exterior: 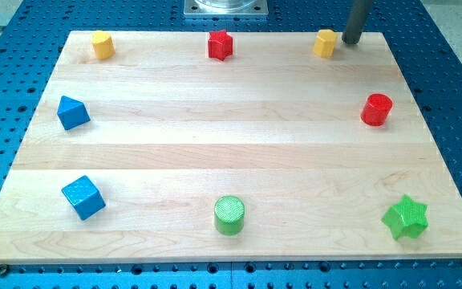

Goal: Move the hexagon to the bottom right side of the red star

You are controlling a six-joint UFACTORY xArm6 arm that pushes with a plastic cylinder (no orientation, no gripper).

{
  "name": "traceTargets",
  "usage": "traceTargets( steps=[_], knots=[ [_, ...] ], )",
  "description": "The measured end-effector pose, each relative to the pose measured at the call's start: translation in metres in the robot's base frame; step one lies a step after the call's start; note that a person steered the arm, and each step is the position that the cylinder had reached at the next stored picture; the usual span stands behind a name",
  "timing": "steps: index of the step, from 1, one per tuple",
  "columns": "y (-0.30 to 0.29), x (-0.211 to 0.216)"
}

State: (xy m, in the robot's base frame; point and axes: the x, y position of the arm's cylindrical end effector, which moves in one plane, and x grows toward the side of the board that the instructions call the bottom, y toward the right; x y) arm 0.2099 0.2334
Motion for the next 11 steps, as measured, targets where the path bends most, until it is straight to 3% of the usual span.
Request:
traceTargets(
  steps=[5,7,8,9,10,11],
  knots=[
    [-0.018,0.0],
    [-0.095,0.016],
    [-0.093,0.033],
    [-0.018,0.039],
    [-0.008,0.075],
    [-0.023,0.079]
  ],
)
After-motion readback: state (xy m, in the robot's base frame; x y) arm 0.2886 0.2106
